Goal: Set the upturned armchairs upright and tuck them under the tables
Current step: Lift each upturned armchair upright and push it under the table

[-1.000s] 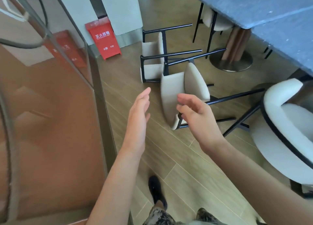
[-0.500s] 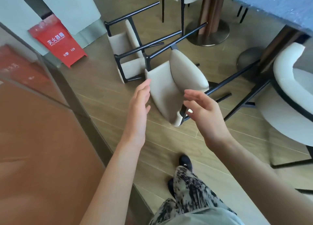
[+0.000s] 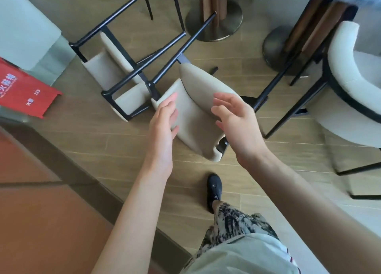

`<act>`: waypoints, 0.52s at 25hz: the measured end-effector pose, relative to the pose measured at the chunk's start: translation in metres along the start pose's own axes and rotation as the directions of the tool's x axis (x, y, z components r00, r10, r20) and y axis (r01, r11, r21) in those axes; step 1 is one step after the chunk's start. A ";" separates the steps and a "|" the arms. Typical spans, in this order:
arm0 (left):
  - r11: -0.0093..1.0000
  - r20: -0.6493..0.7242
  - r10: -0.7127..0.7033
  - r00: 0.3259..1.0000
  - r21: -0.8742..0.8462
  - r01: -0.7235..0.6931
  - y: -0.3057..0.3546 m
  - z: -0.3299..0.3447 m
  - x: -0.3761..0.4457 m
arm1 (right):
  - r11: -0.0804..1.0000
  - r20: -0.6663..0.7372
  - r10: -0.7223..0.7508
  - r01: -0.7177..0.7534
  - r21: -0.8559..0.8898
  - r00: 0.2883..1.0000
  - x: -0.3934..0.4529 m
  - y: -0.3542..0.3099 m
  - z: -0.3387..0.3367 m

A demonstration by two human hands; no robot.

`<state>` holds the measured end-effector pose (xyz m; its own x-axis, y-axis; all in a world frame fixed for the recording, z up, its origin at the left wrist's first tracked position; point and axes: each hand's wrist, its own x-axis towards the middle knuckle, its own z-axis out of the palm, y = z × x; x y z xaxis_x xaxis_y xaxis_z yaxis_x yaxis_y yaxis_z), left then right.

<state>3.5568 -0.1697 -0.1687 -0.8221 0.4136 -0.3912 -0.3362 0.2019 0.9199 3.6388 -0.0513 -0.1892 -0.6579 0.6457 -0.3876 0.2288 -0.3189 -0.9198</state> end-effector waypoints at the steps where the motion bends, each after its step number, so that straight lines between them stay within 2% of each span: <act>1: 1.000 0.011 -0.011 1.000 0.009 0.011 0.006 -0.002 0.017 | 1.000 -0.016 0.002 -0.002 0.016 1.000 0.014 -0.005 0.009; 7: 0.999 0.038 -0.037 0.999 0.012 0.037 0.035 -0.003 0.093 | 0.999 -0.059 -0.006 0.008 0.045 0.998 0.076 -0.032 0.036; 13: 0.996 0.161 -0.074 0.984 0.058 0.065 0.051 0.005 0.144 | 0.995 -0.188 0.020 -0.002 0.099 0.982 0.107 -0.029 0.038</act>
<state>3.4230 -0.0952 -0.1780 -0.7102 0.5355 -0.4570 -0.3617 0.2793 0.8895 3.5348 0.0003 -0.2016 -0.5066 0.7579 -0.4110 0.1576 -0.3873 -0.9084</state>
